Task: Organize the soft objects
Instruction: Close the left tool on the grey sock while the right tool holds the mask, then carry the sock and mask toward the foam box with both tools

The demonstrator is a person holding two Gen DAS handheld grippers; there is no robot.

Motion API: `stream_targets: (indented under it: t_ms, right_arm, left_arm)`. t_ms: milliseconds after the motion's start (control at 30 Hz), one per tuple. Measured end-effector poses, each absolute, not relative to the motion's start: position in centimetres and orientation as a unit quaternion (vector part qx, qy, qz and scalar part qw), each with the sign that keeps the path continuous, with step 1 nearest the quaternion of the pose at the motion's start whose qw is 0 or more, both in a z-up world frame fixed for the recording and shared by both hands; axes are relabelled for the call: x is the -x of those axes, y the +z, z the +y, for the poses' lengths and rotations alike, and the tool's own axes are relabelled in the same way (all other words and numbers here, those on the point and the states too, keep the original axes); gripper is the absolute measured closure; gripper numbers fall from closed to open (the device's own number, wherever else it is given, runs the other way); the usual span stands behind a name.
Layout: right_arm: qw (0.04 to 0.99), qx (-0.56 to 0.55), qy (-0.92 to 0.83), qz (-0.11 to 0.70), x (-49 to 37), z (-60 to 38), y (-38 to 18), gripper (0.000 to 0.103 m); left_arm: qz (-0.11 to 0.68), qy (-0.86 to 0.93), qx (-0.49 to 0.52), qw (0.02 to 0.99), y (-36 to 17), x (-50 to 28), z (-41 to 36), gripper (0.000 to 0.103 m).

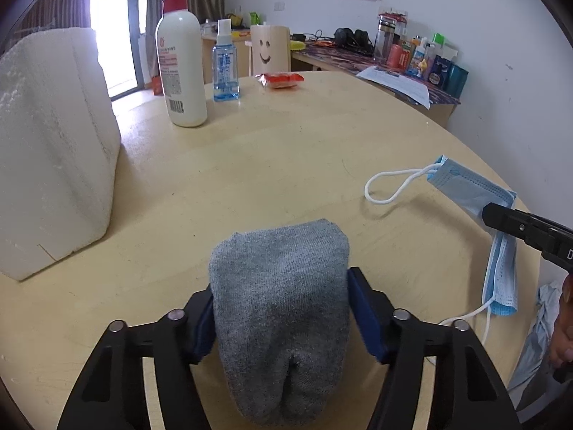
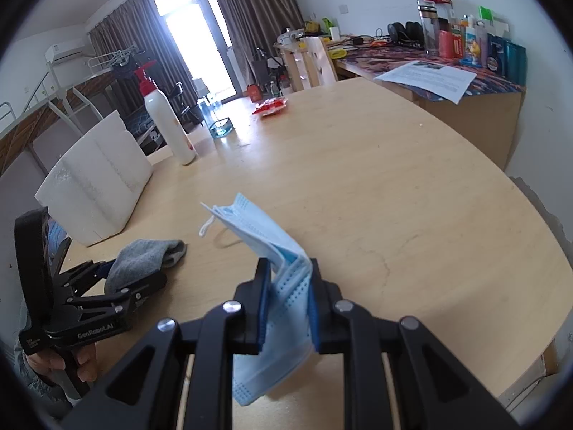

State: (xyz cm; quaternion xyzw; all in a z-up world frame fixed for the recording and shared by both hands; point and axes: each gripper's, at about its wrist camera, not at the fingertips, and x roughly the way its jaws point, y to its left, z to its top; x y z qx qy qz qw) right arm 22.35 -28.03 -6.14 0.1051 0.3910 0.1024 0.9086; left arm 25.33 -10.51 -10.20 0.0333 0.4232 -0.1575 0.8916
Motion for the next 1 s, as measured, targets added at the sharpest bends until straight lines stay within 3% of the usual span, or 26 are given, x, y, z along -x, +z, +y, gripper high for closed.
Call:
stream_targets:
  t_ms: [167,233,433,1000]
  right_arm:
    - [0.908,-0.103,0.101,0.394,-22.4,-28.0,-6.1,0.08]
    - [0.908,-0.101,0.103,0.394,-22.5,-27.8,-6.1,0.08]
    - [0.906,-0.096,0.109,0.397,-22.6,-27.5,-6.2,0.08]
    - [0.91,-0.1,0.111,0.386,-22.0,-27.9,-6.1,0.08]
  left_arm:
    - [0.421,-0.163,-0.031,0.892,-10.1,-25.2,-10.4,0.05]
    - [0.42,-0.162,-0.028,0.892,-10.1,-25.2,-10.2,0.062]
    - [0.42,-0.168,-0.018,0.892,-10.0,-25.2,-9.9,0.08]
    - [0.385,-0.17,-0.011,0.907,-8.8,-23.8,-9.0,0.082]
